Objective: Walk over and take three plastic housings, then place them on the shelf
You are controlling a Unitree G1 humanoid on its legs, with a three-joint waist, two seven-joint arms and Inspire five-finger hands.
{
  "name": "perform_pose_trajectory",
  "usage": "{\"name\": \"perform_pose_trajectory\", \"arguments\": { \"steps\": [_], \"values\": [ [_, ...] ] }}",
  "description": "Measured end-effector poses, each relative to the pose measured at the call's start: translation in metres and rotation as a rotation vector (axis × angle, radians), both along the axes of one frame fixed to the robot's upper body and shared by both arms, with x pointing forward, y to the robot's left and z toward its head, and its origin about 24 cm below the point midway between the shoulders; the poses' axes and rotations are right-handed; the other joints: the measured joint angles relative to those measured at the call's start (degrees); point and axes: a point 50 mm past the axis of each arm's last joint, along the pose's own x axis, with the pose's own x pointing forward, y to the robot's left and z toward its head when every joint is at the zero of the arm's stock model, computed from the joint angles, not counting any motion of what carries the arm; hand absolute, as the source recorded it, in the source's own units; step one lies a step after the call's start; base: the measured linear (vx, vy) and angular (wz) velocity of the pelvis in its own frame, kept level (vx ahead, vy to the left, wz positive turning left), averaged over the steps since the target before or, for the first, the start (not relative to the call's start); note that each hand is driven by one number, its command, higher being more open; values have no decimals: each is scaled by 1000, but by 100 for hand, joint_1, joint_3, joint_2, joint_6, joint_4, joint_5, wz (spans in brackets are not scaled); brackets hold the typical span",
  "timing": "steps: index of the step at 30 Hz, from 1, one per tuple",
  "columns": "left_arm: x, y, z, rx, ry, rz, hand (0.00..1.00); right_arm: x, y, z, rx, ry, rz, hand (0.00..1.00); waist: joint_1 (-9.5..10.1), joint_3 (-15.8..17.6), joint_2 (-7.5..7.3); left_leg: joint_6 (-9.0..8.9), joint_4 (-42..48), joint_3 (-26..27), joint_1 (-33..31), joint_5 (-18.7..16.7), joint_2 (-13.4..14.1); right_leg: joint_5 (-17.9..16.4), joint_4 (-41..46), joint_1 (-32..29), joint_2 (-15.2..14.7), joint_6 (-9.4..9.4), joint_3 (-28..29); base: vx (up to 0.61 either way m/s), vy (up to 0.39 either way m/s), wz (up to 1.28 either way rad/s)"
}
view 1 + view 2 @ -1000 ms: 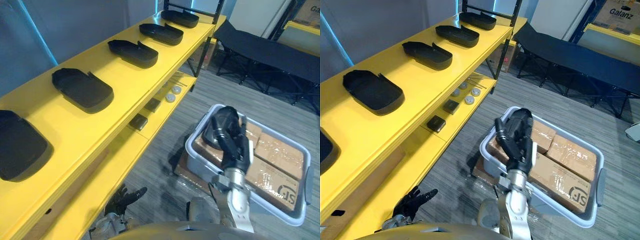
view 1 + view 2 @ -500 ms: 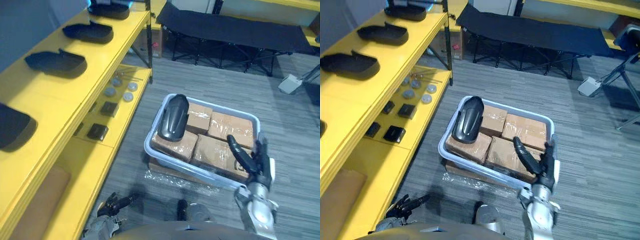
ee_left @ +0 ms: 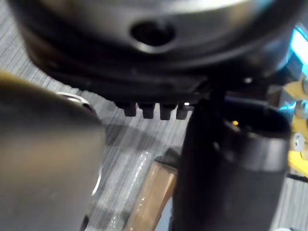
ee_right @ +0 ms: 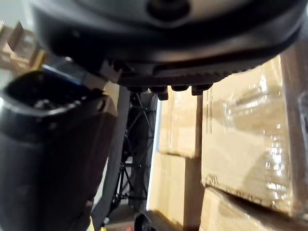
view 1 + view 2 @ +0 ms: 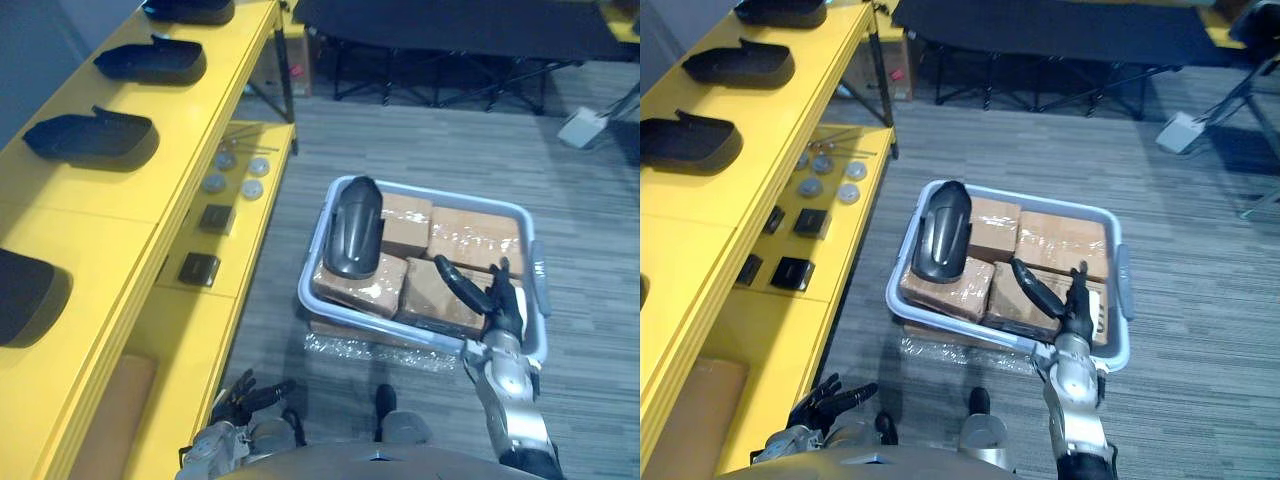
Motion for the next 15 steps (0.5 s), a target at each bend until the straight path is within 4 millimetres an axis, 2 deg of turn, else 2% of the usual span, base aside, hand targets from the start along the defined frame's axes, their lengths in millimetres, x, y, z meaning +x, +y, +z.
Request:
{"name": "perform_pose_trajectory", "arguments": {
  "steps": [1,3,6,9,13,15],
  "values": [
    [4,0,1,3,-11,-2,100,7,0,4,-8,-6,3,100,24,79,2,13,45,-51,-68,-9,-5,10,-2,-20,-9,5,-47,-49,23,33],
    [17,0,7,7,-60,-5,100,39,-5,22,-58,-23,4,100,167,375,-15,33,230,-191,-319,-21,-52,62,2,-114,-35,10,-146,-86,20,29],
    [26,-1,13,4,-106,-4,100,67,-19,42,-169,-3,-15,100,340,585,-6,72,411,-363,-531,-45,-73,99,21,-170,-77,36,-251,-76,26,26],
    [32,1,19,7,-151,3,100,84,-28,62,-210,-5,-37,100,475,730,16,154,650,-511,-741,-115,-83,122,46,-187,-109,53,-376,-81,38,24],
    [35,5,21,17,-171,23,100,106,-32,85,-348,42,-22,100,554,869,15,234,881,-650,-917,-172,-131,155,57,-182,-163,85,-517,-75,44,18],
    [37,10,24,36,-184,29,100,112,-37,93,-373,74,-15,100,670,983,8,249,950,-665,-930,-181,-137,161,91,-170,-178,86,-527,-88,39,8]
  ]
}}
